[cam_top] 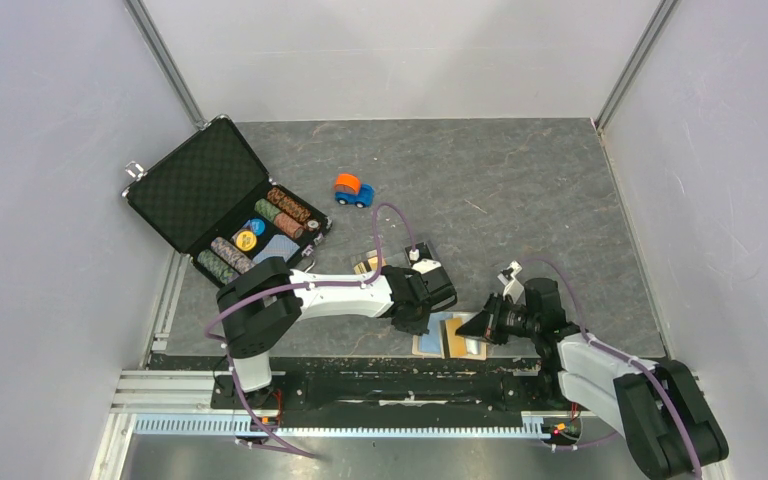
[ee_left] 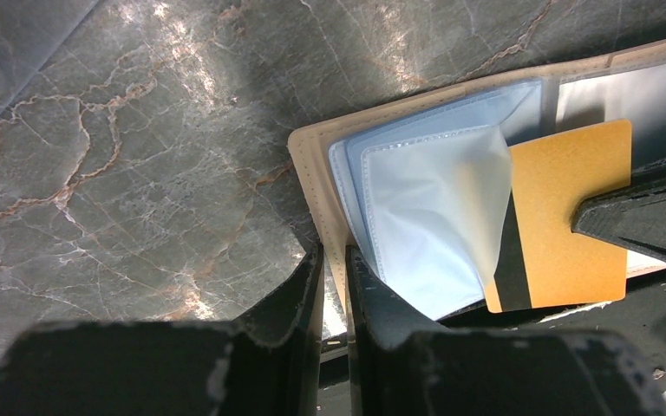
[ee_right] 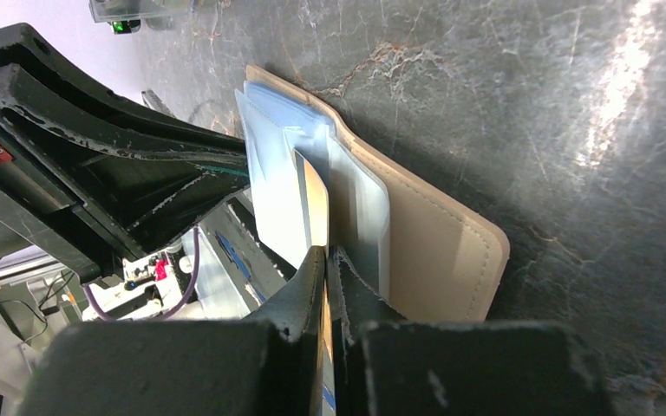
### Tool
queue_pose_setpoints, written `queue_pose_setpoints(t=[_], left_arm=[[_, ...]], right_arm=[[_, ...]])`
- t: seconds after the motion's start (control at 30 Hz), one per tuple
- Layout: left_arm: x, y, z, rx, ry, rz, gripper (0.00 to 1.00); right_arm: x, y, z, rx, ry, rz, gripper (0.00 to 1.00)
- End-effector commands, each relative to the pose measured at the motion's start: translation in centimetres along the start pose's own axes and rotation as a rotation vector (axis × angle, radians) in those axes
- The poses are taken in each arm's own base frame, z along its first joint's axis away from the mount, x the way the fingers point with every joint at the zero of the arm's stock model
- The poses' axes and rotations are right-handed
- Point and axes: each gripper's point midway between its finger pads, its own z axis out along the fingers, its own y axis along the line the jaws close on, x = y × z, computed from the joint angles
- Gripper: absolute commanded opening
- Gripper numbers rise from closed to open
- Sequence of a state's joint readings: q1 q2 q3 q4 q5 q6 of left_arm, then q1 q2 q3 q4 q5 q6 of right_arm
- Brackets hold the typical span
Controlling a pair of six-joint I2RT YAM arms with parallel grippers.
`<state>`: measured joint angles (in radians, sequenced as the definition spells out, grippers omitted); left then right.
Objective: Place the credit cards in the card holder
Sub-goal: Insert the credit card into the card holder.
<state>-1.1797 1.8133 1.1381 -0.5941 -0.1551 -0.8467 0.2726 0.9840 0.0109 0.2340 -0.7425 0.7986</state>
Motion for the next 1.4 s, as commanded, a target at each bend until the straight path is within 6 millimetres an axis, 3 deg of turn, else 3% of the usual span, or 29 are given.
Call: queue_pose_setpoints(t=[0.0, 0.43, 0.8, 1.37], left_arm=[[3.0, 2.6, 1.5, -0.109, 0.092, 0.039, 0.2], [3.2, 2.7, 1.6, -0.111, 0.098, 0.038, 0.2], [3.4, 2.5, 1.6, -0.104, 0.109, 0.028, 0.19], [3.6, 2.1, 1.8, -0.088, 0.118, 0.023, 0.15]], right_arm=[[-1.5, -0.1, 0.3, 0.031, -0.058, -0.019, 0.0], [-3.4, -1.2, -0.2, 0.173, -0.073, -0.147, 0.0], [-0.6, -1.6, 0.4, 0.063, -0.083, -0.015, 0.0], [0.2, -1.0, 1.4, 0.068, -0.081, -0.037, 0.0]])
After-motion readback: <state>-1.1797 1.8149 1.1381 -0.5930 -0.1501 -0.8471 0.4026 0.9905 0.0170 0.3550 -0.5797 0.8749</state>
